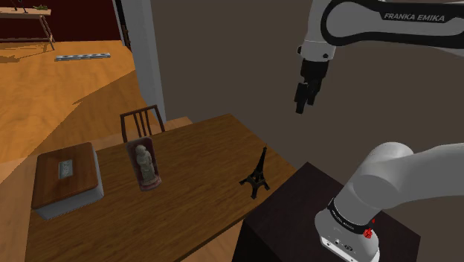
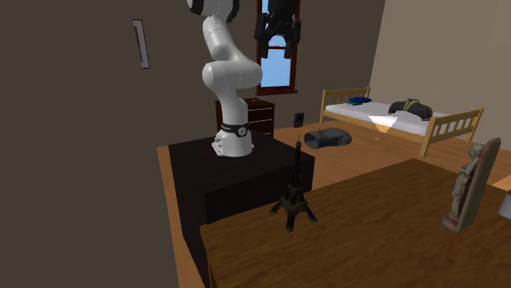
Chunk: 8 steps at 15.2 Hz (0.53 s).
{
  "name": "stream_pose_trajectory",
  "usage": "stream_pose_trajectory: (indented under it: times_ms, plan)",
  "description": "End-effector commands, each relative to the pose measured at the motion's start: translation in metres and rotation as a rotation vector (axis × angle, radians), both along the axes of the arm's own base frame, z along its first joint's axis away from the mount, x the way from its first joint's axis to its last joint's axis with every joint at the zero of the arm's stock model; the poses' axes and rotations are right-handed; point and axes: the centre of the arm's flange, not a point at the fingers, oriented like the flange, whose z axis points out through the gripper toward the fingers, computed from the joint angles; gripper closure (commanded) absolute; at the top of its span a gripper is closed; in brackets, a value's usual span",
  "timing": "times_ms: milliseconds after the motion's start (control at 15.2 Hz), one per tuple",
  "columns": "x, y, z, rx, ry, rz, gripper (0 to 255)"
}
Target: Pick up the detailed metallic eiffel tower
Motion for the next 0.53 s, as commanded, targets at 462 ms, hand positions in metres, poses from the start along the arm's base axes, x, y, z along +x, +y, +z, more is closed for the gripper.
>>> stream_pose_trajectory:
  times_ms: [462]
  plan:
    - [0.075,0.002,-0.085,0.015,0.182,-0.079,0]
